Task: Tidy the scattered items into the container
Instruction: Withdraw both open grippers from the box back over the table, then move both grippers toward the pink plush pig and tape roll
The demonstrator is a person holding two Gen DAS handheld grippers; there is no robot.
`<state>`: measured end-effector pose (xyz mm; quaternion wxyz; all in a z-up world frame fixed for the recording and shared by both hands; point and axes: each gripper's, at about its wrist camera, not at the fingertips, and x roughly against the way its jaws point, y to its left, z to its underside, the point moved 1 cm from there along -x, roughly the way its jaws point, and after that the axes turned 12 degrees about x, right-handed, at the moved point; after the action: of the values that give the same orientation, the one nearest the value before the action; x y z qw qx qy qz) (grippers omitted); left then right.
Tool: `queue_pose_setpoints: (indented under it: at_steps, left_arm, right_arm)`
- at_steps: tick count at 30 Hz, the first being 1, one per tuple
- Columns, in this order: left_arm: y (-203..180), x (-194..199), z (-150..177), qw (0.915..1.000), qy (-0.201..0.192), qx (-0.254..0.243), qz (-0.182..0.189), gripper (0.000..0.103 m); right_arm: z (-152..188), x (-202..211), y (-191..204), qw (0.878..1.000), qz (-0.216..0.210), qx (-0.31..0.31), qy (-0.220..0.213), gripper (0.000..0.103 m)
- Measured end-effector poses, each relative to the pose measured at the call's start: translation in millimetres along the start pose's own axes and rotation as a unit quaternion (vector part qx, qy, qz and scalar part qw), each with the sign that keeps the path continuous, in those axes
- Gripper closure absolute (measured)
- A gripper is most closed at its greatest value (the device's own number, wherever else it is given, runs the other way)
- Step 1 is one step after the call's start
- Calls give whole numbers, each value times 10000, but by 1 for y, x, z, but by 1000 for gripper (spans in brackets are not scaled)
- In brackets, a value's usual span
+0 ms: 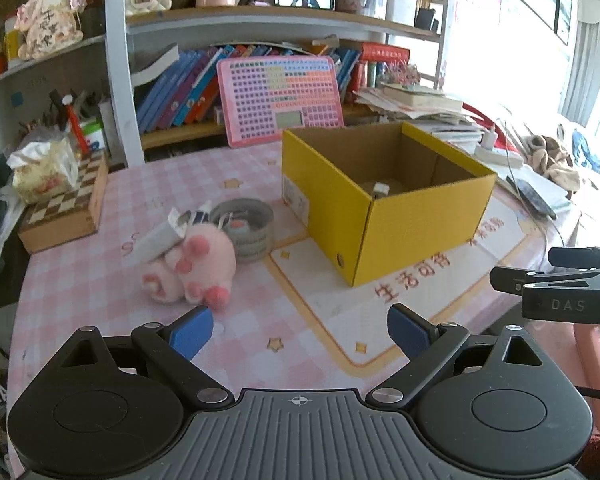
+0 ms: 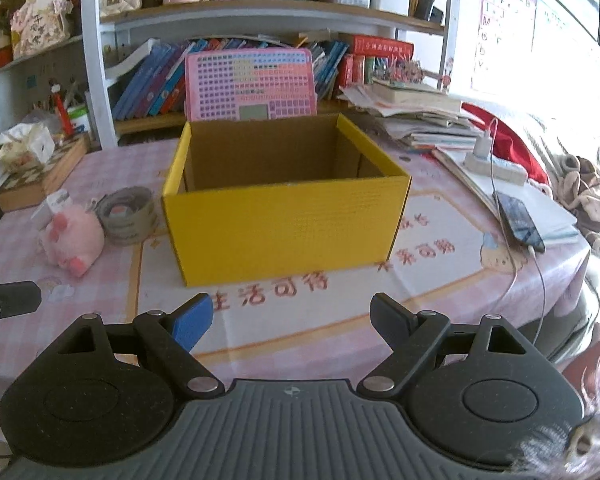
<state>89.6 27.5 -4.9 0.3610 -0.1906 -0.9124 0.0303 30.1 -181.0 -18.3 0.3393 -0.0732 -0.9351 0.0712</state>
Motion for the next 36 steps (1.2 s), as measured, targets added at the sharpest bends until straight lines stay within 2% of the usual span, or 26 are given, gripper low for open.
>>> queue_pose_setpoints:
  at_steps: [7,15,25,36]
  left_arm:
    - [19,4,15,9996,226,153,-98,7]
    - [33,7,35,9980,413,107,-464,7]
    - [58,20,41,9964,346,426,-653,7]
    - [73,24,38,9941,251,673,-818,7]
  right_arm:
    - [10,-4,18,9989,-306,-16,350,16]
    - [17,-11,45,9952,-633,255,700,16]
    - [6,-9,83,9888,-1078,839,594,16]
    - [-4,-13,109,9807,-1350,1315,523,16]
